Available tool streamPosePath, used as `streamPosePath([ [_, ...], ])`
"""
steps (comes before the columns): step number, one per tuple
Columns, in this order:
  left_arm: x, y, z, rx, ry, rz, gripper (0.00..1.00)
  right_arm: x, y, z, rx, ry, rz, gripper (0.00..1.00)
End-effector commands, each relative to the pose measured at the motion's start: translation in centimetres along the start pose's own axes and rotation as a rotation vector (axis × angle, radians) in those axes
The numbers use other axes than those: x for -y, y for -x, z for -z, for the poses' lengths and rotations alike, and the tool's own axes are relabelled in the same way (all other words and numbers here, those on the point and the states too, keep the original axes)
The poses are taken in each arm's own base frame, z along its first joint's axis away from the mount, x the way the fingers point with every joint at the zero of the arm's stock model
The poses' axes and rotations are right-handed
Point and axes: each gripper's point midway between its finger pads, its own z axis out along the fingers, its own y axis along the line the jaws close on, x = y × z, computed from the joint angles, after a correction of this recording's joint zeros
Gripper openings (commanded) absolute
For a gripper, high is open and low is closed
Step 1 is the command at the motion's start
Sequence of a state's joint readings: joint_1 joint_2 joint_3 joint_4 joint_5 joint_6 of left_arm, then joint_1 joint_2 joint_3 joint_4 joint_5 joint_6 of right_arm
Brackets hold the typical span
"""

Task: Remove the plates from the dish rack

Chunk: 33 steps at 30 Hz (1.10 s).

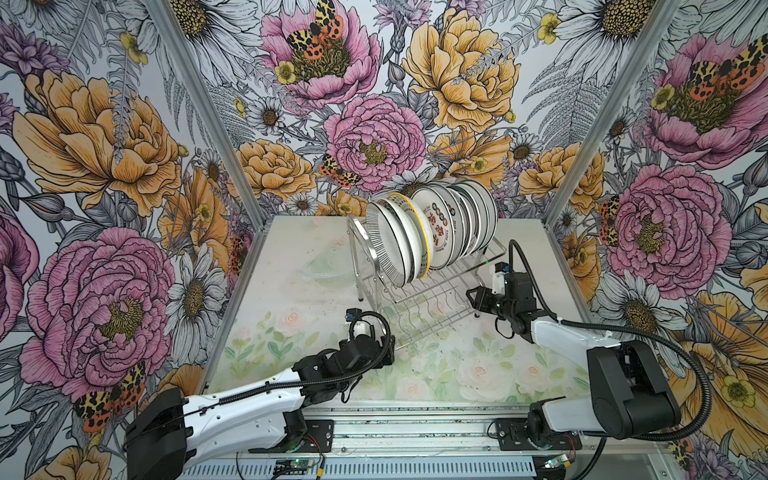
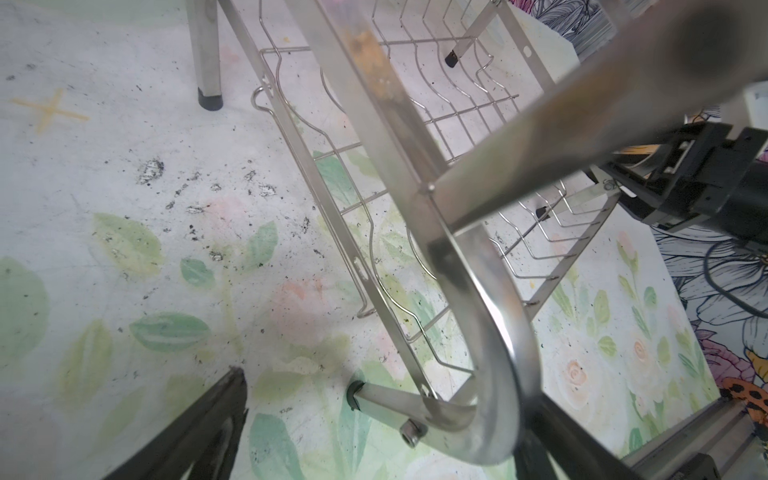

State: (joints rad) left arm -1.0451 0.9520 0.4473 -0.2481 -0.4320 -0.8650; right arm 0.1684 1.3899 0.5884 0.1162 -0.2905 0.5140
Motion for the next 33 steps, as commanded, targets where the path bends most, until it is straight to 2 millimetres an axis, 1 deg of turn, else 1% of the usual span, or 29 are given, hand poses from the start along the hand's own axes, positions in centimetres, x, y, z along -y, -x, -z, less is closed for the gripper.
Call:
streamPosePath([
  [1,-0.8,-0.2,-0.5,-0.031,0.052,0.004,0.94,-2.0,0.5,-0.4,-0.008,0.073,-0.069,0.5],
  [6,-1.8,-0.1,-1.3,-0.038,0.106,0.026,0.91,-1.9,0.6,-0.4,0.002,0.063,-0.068,0.47],
  [13,-2.9,1.2,-1.8,-0.021,0.126,0.043,0.85,-1.3,1.2,-0.7,0.032,0.026,-0.075,0.43],
  [17,-2.9,2.5,-2.3,-0.013,0.129,0.043,0.83,-1.6,2.2,-1.4,0.034,0.032,-0.066,0.39],
  [20,-2.7,3.5,-2.7,-0.006,0.129,0.035,0.82,-1.5,2.9,-2.1,0.038,0.023,-0.059,0.38],
  [26,-3.2,4.8,-4.5,-0.01,0.153,0.028,0.78,-2.3,4.6,-3.7,0.044,0.048,-0.042,0.37],
  [30,-3.8,5.8,-5.7,-0.009,0.168,0.038,0.78,-2.7,5.4,-4.9,0.036,0.066,-0.046,0.35],
  [33,-4.3,6.8,-6.7,-0.009,0.174,0.048,0.78,-2.9,6.3,-5.4,0.055,0.073,-0.047,0.35],
])
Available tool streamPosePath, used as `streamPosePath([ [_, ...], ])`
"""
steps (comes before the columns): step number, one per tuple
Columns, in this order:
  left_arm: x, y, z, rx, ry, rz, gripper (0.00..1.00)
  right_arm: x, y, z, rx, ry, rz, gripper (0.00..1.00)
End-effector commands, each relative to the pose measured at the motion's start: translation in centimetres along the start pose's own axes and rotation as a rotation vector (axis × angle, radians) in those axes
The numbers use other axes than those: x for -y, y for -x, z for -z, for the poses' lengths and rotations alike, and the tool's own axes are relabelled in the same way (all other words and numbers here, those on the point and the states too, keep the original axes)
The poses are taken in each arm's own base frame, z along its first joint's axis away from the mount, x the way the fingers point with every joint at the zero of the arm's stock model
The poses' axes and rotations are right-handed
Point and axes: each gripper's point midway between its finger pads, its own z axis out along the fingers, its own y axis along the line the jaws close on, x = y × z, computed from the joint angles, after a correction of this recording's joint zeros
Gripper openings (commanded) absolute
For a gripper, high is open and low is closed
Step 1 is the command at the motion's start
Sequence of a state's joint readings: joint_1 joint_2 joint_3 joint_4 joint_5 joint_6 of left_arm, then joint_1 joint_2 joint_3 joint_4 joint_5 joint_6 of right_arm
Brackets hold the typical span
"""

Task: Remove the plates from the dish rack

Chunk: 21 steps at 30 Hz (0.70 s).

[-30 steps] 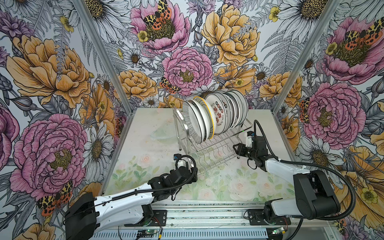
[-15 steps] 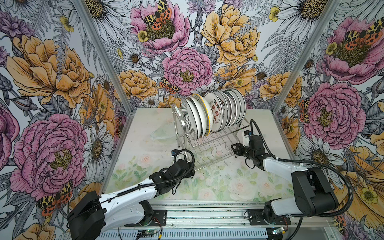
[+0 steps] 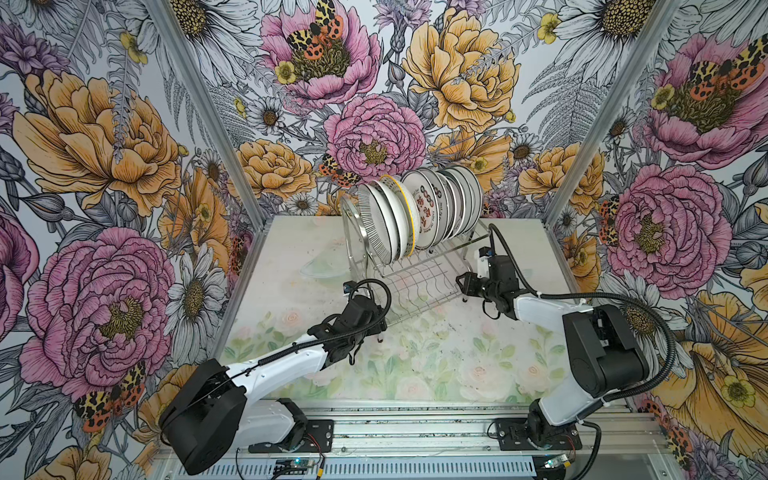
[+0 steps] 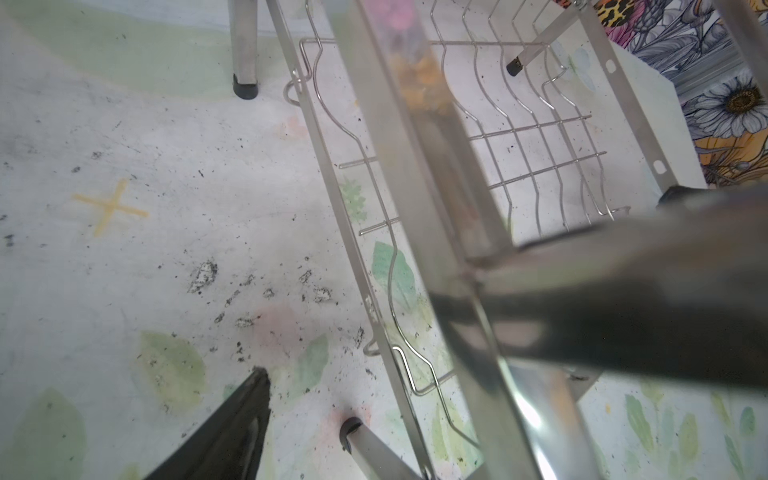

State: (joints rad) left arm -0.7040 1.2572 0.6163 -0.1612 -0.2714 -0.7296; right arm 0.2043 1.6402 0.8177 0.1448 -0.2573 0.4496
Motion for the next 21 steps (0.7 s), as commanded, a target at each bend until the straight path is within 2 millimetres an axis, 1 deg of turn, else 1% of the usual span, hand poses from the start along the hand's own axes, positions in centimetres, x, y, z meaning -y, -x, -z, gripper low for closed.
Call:
streamPosePath([
  [1,-0.7,1.3,-1.1,-0.001,0.022,-0.015,0.77,-1.4,3.0,-0.5,0.063,0.073,-0.132,0.35],
  [6,-1.1,3.0,-3.0,-0.003,0.047,-0.03,0.76,-0.7,4.2,-1.6,0.086,0.04,-0.135,0.34],
  [9,-0.1,3.6,-4.5,-0.03,0.021,-0.055,0.76,-0.1,4.9,-2.2,0.096,0.022,-0.149,0.33],
  [14,2.6,4.7,-6.7,-0.048,-0.026,-0.108,0.73,2.3,6.3,-2.9,0.102,0.016,-0.198,0.31],
  [21,6.7,5.0,-9.4,-0.067,-0.087,-0.159,0.72,4.1,7.9,-2.9,0.107,0.011,-0.19,0.31],
])
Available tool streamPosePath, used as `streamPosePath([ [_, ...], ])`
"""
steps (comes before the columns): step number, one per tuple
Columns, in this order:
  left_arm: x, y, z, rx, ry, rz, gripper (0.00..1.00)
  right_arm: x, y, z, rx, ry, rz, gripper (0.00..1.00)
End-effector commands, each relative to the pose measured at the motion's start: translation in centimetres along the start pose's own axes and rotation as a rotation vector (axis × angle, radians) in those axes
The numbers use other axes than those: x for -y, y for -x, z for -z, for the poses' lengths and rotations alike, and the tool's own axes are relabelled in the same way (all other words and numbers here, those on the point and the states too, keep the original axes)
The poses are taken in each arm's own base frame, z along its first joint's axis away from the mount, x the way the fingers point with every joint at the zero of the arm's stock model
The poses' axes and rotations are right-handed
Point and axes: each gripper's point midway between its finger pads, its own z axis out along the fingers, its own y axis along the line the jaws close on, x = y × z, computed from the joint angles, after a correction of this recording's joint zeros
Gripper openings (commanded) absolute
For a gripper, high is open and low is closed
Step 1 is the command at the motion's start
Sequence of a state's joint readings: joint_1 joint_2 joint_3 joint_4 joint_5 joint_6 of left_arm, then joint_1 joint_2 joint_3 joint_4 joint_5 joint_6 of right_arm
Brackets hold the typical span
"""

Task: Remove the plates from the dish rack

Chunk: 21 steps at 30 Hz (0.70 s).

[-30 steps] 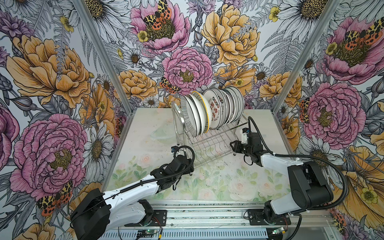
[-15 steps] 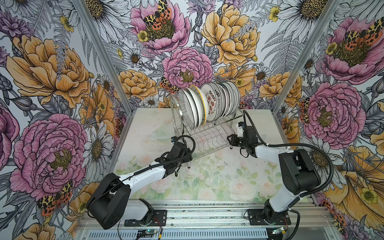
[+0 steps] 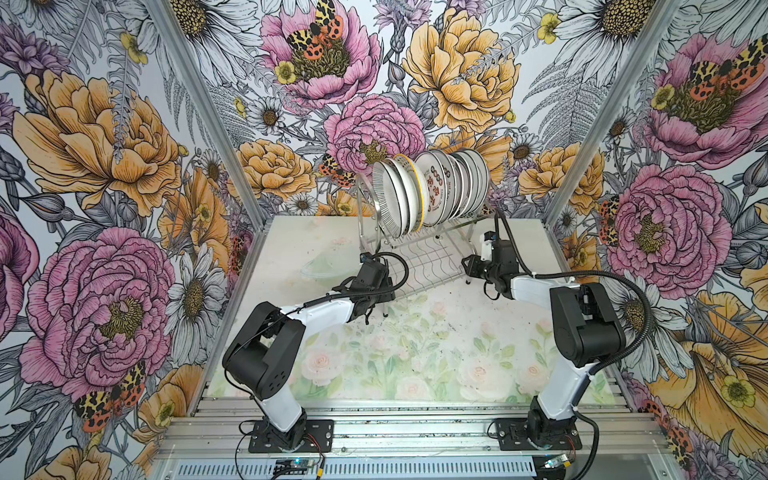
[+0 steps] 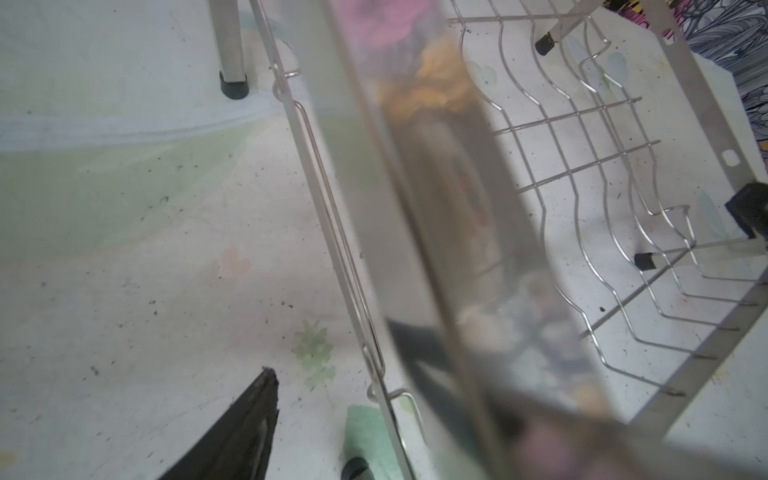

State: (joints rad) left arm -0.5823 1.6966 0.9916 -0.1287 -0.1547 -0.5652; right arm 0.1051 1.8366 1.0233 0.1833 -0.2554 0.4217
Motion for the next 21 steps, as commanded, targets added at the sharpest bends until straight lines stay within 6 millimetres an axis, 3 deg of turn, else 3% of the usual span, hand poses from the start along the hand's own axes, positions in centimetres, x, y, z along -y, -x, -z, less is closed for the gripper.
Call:
streamPosePath([
  [1,3.9,0.5,-1.1,-0.008,-0.1,-0.08,0.73,0.3,2.2,0.1,0.018,0.059,-0.176,0.31],
  [5,5.6,0.4,-3.0,-0.027,-0.122,-0.106,0.72,1.4,2.8,0.1,0.015,0.065,-0.176,0.31],
  [11,9.8,1.0,-3.4,-0.003,-0.185,-0.156,0.72,2.9,3.8,0.3,0.002,0.072,-0.157,0.31],
  [16,13.8,0.1,-4.0,-0.021,-0.25,-0.21,0.72,4.8,3.9,0.6,-0.009,0.076,-0.18,0.31],
  [21,16.1,-0.7,-5.2,-0.05,-0.284,-0.235,0.71,6.8,4.2,1.5,-0.009,0.073,-0.18,0.31],
])
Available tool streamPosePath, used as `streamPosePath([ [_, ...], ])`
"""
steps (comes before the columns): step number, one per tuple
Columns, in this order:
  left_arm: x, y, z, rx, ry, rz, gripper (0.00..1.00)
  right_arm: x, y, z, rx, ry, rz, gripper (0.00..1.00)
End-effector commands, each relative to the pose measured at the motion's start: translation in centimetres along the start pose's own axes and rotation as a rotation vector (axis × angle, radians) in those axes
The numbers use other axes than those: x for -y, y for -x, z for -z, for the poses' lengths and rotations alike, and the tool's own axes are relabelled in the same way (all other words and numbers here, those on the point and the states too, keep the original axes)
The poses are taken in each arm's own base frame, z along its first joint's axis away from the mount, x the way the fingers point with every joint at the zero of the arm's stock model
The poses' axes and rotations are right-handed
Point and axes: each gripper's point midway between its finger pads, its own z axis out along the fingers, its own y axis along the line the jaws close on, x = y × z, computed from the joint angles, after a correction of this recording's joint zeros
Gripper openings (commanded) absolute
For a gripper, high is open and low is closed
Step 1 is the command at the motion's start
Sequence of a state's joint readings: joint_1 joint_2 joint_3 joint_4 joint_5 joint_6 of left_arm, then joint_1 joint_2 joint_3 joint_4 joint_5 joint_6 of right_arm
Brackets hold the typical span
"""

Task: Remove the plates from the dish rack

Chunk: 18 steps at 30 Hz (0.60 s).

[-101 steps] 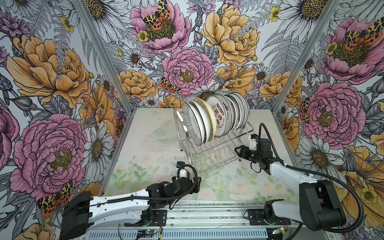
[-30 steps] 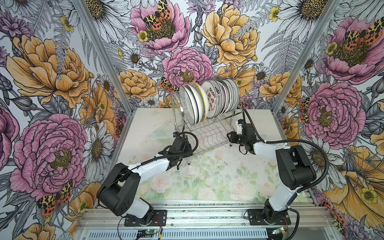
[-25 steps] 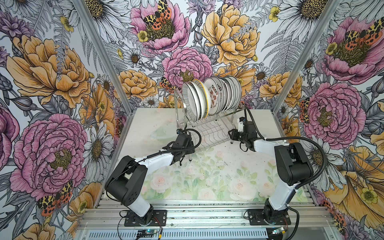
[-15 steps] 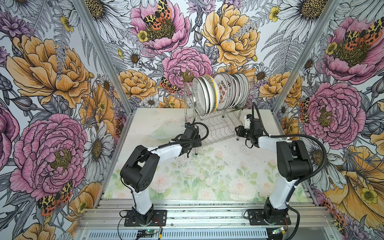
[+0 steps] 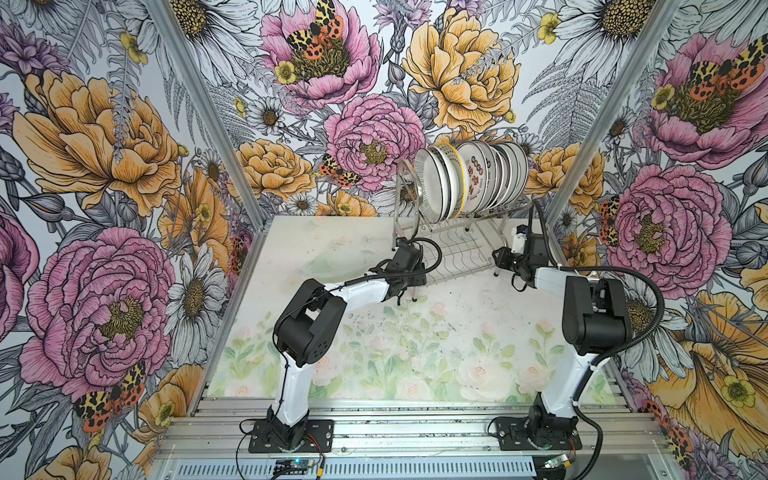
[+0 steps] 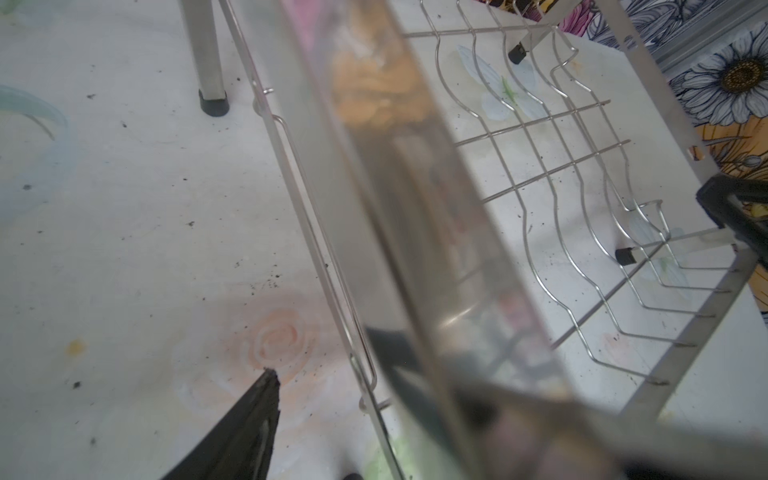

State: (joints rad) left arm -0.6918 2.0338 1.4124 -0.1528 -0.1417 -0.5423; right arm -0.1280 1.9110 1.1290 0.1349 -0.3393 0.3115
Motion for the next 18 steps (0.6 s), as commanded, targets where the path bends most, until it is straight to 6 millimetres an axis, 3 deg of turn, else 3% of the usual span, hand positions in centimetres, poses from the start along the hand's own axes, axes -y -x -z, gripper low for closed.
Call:
streamPosePath([
  [1,6.0,-2.2,-0.3,-0.062,-0.17,-0.144,0.71,-2.3,-0.3,0.4,-0.071,0.151,-0.156,0.31],
  [10,8.7,-1.9,-1.9,-0.072,-0.225,-0.177,0.7,1.7,1.0,1.2,-0.047,0.128,-0.198,0.31],
  [18,13.0,-4.2,-2.8,-0.105,-0.302,-0.233,0.7,3.3,1.1,1.5,-0.06,0.146,-0.202,0.31],
])
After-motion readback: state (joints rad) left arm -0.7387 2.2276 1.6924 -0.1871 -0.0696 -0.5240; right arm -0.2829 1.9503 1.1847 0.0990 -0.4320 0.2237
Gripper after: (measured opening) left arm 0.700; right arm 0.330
